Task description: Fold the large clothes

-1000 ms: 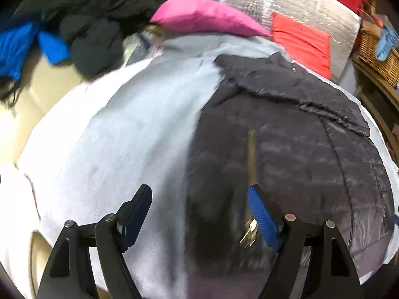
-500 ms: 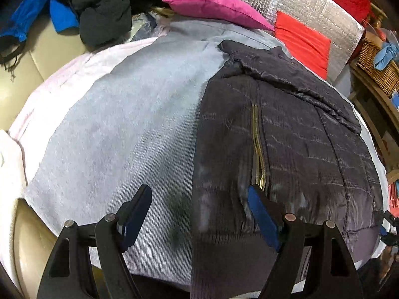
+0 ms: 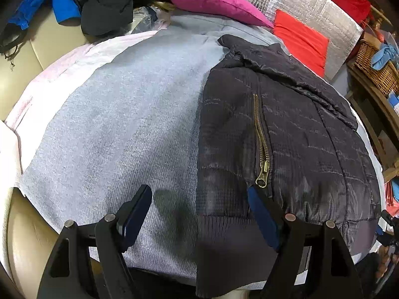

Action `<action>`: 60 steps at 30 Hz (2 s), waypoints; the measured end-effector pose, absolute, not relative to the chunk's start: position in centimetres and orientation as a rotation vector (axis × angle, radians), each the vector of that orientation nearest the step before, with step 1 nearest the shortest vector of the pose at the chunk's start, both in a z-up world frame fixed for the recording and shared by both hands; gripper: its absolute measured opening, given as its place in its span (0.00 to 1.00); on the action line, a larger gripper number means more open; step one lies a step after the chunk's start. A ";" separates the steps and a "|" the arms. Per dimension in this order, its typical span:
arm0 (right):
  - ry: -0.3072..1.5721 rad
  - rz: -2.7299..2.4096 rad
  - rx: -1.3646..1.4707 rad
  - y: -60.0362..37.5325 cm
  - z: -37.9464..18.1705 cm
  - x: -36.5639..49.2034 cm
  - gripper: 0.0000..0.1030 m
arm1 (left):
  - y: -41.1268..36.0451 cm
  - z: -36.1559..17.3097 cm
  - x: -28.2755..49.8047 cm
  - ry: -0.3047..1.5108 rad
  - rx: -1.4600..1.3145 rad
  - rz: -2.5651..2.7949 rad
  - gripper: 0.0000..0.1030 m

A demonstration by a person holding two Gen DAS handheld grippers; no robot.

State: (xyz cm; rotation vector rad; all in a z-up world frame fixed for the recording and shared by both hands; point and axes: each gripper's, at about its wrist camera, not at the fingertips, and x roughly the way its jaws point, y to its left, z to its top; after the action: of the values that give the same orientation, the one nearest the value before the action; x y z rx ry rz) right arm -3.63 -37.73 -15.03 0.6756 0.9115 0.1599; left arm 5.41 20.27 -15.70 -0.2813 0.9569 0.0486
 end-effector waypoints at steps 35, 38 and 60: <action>0.977 0.098 0.531 -36.3 -14.5 -2.8 0.50 | 18.3 -16.9 5.6 1.003 -0.305 -0.026 0.53; 0.982 0.095 0.524 -35.9 -14.7 -2.5 0.57 | 18.0 -16.9 5.8 1.006 -0.295 -0.013 0.58; 0.957 0.173 0.680 -37.4 -14.9 -3.5 0.62 | 19.4 -16.3 4.5 0.994 -0.368 -0.006 0.43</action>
State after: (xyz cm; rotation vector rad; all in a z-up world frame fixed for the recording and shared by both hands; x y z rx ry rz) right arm -3.49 -37.39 -14.94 0.6802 0.9571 0.1729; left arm 4.51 19.44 -16.34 -0.3677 0.9937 -0.0056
